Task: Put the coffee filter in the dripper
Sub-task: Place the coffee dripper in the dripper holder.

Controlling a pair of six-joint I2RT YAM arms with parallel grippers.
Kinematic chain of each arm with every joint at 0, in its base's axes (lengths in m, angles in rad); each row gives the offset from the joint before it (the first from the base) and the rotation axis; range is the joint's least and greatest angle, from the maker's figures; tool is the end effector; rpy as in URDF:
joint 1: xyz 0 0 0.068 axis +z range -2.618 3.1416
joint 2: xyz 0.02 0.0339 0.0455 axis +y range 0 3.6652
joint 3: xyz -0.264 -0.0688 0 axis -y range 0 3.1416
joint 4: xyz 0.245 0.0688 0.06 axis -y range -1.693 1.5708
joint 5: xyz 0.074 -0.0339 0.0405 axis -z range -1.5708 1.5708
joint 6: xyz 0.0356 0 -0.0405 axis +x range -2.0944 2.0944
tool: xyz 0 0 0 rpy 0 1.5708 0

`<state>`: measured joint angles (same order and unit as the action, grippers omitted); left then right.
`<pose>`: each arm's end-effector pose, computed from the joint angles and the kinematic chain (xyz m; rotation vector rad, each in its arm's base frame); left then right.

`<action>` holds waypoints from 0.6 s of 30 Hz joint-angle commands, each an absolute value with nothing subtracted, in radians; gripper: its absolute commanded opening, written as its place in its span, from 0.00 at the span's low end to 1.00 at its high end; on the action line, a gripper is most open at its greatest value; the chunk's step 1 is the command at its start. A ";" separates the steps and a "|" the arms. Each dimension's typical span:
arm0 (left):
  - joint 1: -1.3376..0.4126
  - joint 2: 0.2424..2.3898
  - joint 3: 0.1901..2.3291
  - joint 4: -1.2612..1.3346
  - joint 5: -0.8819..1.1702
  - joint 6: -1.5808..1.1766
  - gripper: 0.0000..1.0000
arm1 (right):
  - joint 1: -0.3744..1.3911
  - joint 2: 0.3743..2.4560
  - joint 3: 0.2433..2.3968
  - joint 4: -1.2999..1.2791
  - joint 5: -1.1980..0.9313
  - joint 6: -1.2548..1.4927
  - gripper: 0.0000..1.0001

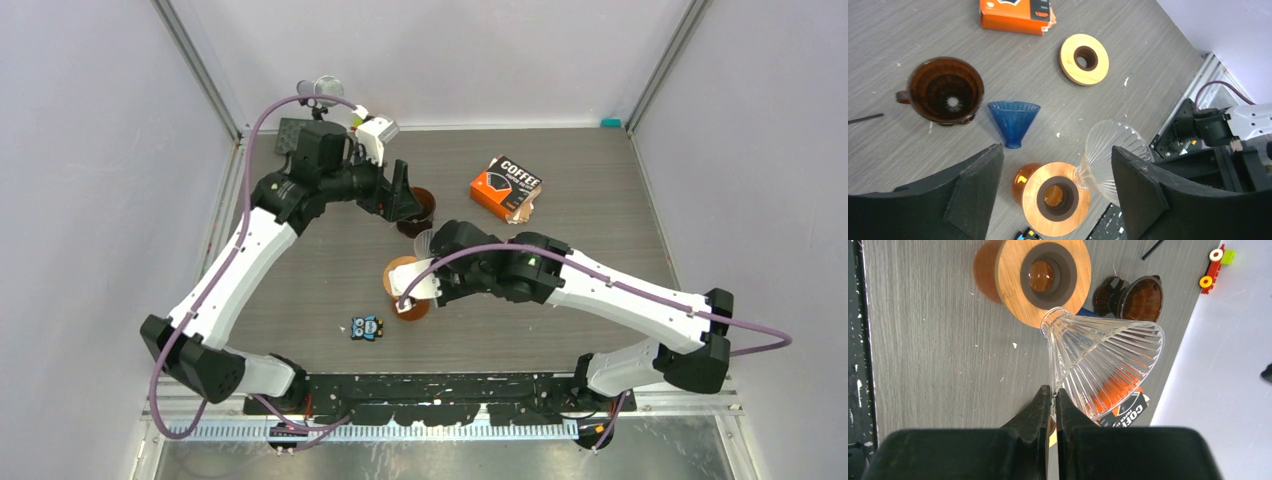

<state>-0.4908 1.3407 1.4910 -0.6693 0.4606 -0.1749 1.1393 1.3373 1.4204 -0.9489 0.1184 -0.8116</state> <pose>0.2439 -0.1483 0.4140 0.6221 2.0605 -0.8771 0.1163 0.2425 0.3672 -1.9805 1.4053 0.0037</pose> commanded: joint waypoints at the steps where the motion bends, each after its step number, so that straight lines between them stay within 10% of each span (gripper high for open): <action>1: -0.489 1.395 1.577 -0.763 0.576 -0.138 0.77 | 1.196 1.359 1.492 -0.963 0.247 -0.862 0.01; 18: -0.535 1.489 1.668 -0.943 0.522 0.041 0.64 | 1.242 1.475 1.658 -1.069 0.265 -0.879 0.00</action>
<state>-0.5285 1.4796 1.6276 -0.9112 0.5362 -0.0101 1.2339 1.4727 1.5974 -1.0470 0.2310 -0.8619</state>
